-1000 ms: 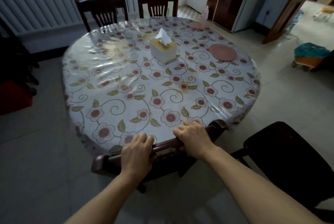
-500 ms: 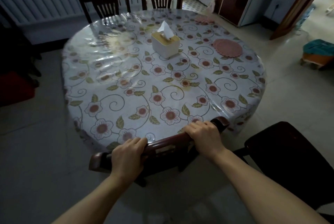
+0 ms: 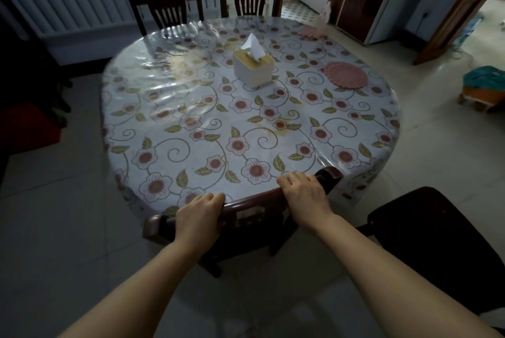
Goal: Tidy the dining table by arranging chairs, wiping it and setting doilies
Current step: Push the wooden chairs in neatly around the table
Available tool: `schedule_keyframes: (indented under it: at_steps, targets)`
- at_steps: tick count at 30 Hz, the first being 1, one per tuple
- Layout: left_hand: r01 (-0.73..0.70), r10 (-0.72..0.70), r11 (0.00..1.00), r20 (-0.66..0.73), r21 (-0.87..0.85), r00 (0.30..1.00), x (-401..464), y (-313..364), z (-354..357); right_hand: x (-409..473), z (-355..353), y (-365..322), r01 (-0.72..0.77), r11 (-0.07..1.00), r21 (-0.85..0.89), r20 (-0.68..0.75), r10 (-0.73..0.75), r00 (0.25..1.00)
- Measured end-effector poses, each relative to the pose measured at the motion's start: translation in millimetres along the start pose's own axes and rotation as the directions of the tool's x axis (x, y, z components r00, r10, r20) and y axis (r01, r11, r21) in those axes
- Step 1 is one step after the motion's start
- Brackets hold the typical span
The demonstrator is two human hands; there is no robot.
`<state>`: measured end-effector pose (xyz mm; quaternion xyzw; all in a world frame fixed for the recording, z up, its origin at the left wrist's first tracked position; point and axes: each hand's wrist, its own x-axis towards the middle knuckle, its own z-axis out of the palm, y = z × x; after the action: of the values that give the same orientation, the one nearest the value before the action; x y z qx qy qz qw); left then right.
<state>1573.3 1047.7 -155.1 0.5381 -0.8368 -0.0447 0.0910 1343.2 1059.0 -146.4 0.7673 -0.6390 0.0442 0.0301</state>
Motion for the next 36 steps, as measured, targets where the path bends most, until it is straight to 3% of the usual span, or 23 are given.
schedule_keyframes:
  at_steps: [3,7,15,19,29,36]
  targets:
    - [0.043,-0.041,0.998,0.067,-0.035,0.997,-1.6,6.2,-9.3,-11.4,-8.3,1.5,-0.01,1.0,0.016,0.134,0.008,0.991]
    - [0.049,-0.041,0.996,0.103,-0.08,0.994,-8.1,14.5,-14.8,-36.8,-33.7,-6.4,-0.076,0.996,0.045,0.108,0.071,0.992]
    - [-0.189,0.182,0.973,-0.064,-0.135,0.981,-6.4,61.5,-19.7,-110.7,-57.9,-8.6,-0.271,0.961,-0.056,0.19,0.276,0.942]
    - [-0.302,0.3,0.936,-0.038,-0.184,0.953,-9.3,111.9,-24.3,-148.4,-74.4,7.0,-0.36,0.927,-0.102,0.193,0.373,0.907]
    - [-0.427,0.457,0.884,0.159,-0.191,0.875,4.9,249.2,-29.0,-223.1,-103.0,91.1,-0.527,0.85,-0.032,0.127,0.526,0.841]
    - [-0.449,0.51,0.855,0.257,-0.26,0.821,16.6,396.9,-10.4,-307.7,-115.9,218.1,-0.64,0.768,-0.016,0.095,0.638,0.764]
